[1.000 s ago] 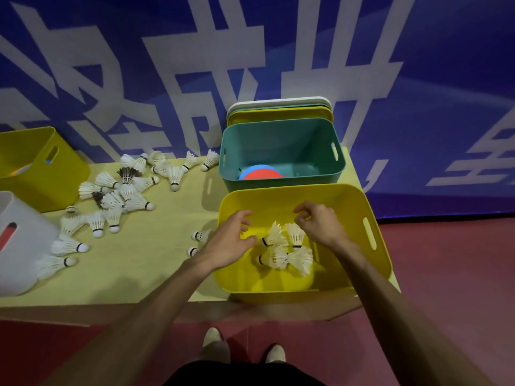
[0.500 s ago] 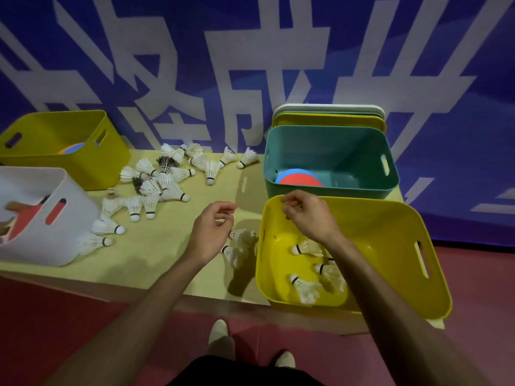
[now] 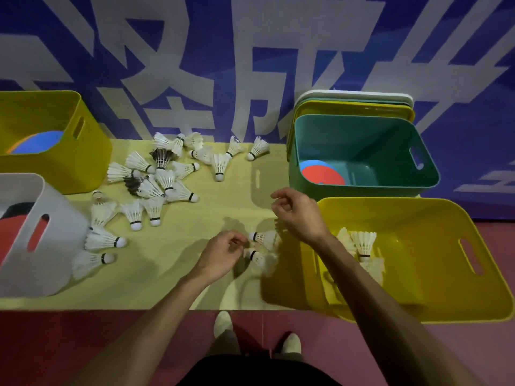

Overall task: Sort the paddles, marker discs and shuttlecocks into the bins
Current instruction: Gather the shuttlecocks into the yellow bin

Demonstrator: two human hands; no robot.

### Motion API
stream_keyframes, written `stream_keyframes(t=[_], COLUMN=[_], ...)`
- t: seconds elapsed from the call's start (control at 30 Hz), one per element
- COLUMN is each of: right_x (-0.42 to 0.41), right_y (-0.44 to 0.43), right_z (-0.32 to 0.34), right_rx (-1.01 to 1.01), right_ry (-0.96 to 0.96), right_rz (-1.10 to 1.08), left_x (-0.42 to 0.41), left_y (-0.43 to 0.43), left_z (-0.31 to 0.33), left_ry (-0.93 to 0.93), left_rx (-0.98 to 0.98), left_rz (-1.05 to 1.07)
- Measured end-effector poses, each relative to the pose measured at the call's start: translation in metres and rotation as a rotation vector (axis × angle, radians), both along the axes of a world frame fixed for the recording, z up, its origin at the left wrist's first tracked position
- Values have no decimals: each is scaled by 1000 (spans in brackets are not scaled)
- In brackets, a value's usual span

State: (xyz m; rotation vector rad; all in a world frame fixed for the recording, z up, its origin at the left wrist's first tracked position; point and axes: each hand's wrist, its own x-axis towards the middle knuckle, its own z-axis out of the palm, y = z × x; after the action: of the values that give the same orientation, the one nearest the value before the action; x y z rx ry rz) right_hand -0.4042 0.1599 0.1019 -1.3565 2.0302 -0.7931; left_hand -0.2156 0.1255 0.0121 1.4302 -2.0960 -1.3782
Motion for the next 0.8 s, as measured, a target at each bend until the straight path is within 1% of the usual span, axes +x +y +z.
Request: stream_keyframes(t=[0.17,0.27,0.33,0.4,0.53,0.7,0.8], right_x=[28,36,40,43,48,52,53], right_y=[-6,2,8,13,19,23,23], right_z=[-24,-38,-49,-59,-78,-96,-99], right_rx=[114,156,183,216,267,301,282], right_ry=[-100,-169,-184,-184,-114,-107,-92], right_rz=[-137,-280,-363,-418,-468,-466,-440], left_x=[6,0,-5,-9,-13,-13,-13], left_y=[-14,-13,-9,-4,0,-3,-1], left_z=[-26,-39,-48,-54,-66,-80,-85], left_ry=[-119,-252,-291,-298,-152,-199,-234], left_rx=[22,-8,-28,-75,-134,-288,-368], left_rz=[-260,-408,-468,-479,-426,-462,-507])
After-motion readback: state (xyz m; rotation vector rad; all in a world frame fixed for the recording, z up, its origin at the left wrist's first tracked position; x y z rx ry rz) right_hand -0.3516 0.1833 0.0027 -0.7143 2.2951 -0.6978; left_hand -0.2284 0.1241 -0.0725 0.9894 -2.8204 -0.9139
